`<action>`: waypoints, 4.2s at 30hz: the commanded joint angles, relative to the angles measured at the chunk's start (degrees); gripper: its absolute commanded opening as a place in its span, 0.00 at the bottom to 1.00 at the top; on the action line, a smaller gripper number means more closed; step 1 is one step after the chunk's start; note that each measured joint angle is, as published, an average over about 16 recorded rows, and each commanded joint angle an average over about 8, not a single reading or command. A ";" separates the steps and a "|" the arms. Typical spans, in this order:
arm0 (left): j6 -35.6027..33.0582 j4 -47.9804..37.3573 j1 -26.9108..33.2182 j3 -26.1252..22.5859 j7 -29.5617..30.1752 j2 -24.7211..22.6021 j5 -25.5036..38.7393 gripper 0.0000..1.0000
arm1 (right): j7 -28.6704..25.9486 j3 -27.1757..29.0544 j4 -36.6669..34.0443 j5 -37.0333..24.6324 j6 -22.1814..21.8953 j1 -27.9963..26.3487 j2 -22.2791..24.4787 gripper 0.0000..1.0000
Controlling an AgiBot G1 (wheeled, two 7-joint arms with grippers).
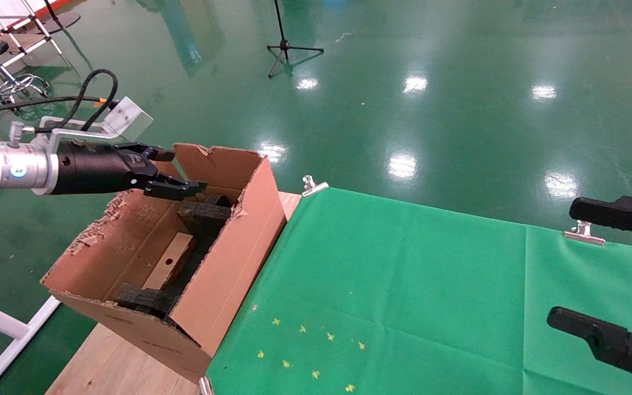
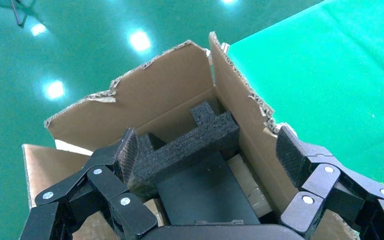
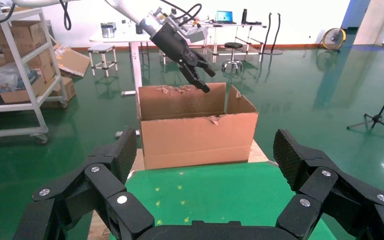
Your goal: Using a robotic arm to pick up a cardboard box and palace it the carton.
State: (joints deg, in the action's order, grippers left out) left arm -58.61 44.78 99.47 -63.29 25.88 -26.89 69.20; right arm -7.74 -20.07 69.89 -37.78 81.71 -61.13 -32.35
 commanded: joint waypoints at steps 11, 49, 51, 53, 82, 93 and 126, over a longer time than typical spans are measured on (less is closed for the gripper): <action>-3.59 3.56 -5.15 6.35 -2.10 -1.26 -3.63 1.00 | 0.00 0.00 0.00 0.00 0.00 0.00 0.00 1.00; -20.07 21.26 -28.12 35.04 -11.24 -6.08 -20.26 1.00 | 0.00 0.00 0.00 0.00 0.00 0.00 0.00 1.00; -20.89 22.15 -29.28 36.49 -11.70 -6.32 -21.10 1.00 | 0.00 0.00 0.00 0.00 0.00 0.00 0.00 1.00; -21.74 23.06 -30.45 37.96 -12.17 -6.56 -21.95 1.00 | 0.00 0.00 0.00 0.00 0.00 0.00 0.00 1.00; -27.46 29.19 -38.43 47.91 -15.27 -8.25 -27.82 1.00 | 0.01 0.00 -0.02 0.01 -0.02 0.02 0.01 1.00; -27.16 28.89 -38.07 47.45 -15.17 -8.17 -27.50 1.00 | 0.01 0.00 -0.02 0.01 -0.02 0.02 0.01 1.00; -26.99 28.71 -37.84 47.16 -15.09 -8.10 -27.29 1.00 | 0.00 0.00 -0.02 0.01 -0.02 0.02 0.01 1.00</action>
State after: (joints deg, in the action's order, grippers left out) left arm -85.61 73.50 61.61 -16.12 10.79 -34.99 41.91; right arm -7.74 -20.07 69.88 -37.77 81.68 -61.11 -32.34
